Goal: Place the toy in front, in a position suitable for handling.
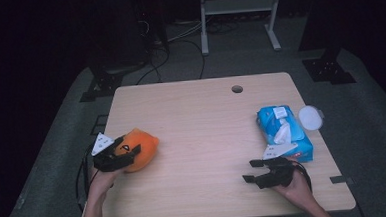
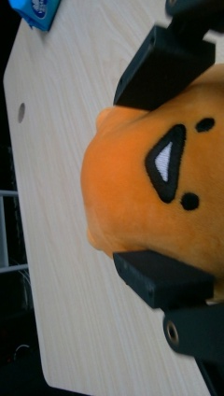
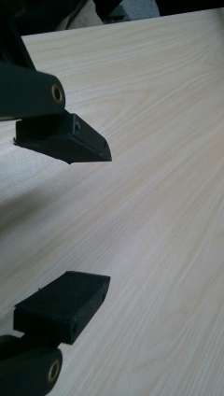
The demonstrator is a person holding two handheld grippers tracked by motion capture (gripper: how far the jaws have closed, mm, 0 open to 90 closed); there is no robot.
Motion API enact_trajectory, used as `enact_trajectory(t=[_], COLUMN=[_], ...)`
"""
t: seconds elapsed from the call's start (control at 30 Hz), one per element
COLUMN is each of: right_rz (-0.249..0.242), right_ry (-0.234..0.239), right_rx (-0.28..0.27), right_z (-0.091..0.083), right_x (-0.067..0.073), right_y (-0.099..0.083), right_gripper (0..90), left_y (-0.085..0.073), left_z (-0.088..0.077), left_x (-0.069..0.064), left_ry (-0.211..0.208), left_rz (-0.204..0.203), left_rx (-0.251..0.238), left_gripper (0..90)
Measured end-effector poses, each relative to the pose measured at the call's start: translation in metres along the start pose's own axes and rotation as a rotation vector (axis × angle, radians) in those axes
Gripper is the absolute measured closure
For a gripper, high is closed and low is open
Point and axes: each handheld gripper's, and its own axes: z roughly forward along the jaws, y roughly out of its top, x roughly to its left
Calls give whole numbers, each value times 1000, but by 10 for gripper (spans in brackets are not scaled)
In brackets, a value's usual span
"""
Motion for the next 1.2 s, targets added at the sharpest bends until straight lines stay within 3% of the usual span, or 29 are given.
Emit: enact_trajectory(t=[0.1, 0.17, 0.33, 0.53, 0.73, 0.97, 1.2], right_rz=[1, 0, -7, -8, -11, -12, -17], right_ry=[2, 0, -4, -6, -6, -6, -9], right_rx=[2, 5, 7, 6, 5, 7, 10], right_z=[1, 2, 2, 1, 1, 2, 2], right_x=[1, 0, 2, 1, 1, 2, 2], right_y=[0, 0, 0, 0, 0, 0, 0], right_gripper=[329, 331, 331, 333, 333, 333, 334], left_y=[-4, -2, -1, 0, 2, 8, 17], left_z=[3, 5, 6, 2, -3, -8, -10], left_x=[-3, -8, -10, -6, 0, -1, -12], left_ry=[-5, 4, 13, 11, 2, -38, -86], left_rz=[13, 55, 79, 52, -2, -46, -36], left_rx=[14, 40, 54, 37, -8, -63, -92], left_gripper=[296, 362, 456, 497, 518, 533, 534])
